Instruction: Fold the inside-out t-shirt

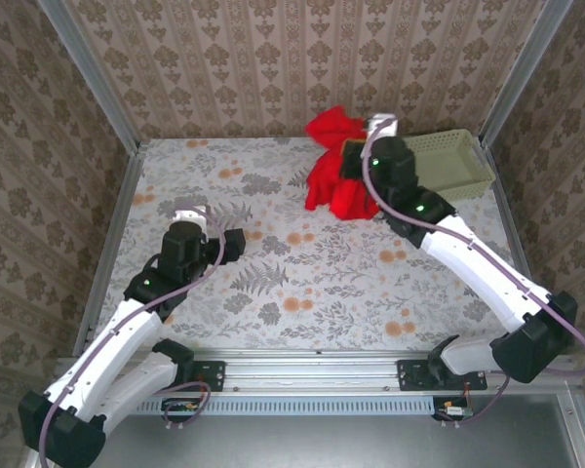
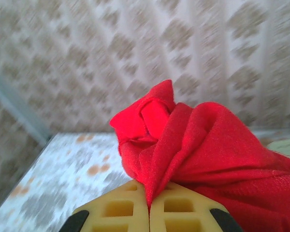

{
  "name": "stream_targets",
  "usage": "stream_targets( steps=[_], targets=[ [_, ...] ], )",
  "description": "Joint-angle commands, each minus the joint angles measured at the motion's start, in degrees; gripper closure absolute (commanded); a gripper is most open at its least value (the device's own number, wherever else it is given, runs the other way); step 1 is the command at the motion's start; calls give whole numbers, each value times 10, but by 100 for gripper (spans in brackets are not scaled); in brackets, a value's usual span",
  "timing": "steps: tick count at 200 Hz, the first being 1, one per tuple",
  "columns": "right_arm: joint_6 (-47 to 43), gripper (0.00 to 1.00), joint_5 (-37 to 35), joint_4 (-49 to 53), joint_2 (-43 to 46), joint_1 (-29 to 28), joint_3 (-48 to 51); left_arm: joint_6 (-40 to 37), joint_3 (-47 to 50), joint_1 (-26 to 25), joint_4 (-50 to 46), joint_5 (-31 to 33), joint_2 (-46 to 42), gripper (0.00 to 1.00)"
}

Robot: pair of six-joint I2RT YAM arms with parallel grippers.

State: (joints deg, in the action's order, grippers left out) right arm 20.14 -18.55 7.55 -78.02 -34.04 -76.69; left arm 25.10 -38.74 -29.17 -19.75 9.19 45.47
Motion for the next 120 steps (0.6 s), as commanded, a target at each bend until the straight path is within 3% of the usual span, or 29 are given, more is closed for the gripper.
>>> stream_targets(
  steps=[1, 9, 39, 59, 75, 120],
  targets=[
    [31, 99, 36, 32, -30, -39, 6, 15, 7, 5, -23, -8, -6, 0],
    [49, 92, 55, 40, -45, -44, 16, 18, 10, 7, -20, -24, -5, 0],
    [97, 46, 93, 75, -91, -42, 59, 25, 13, 23, -14, -113, 45, 0],
    [92, 31, 87, 107, -86, -36, 84, 19, 3, 9, -30, -127, 82, 0],
    [87, 26, 88, 112, -59, -27, 123, 9, -9, -20, -46, -111, 105, 0],
    [95, 26, 150, 101, -21, -27, 227, 22, -17, -101, -67, -53, 183, 1]
  ],
)
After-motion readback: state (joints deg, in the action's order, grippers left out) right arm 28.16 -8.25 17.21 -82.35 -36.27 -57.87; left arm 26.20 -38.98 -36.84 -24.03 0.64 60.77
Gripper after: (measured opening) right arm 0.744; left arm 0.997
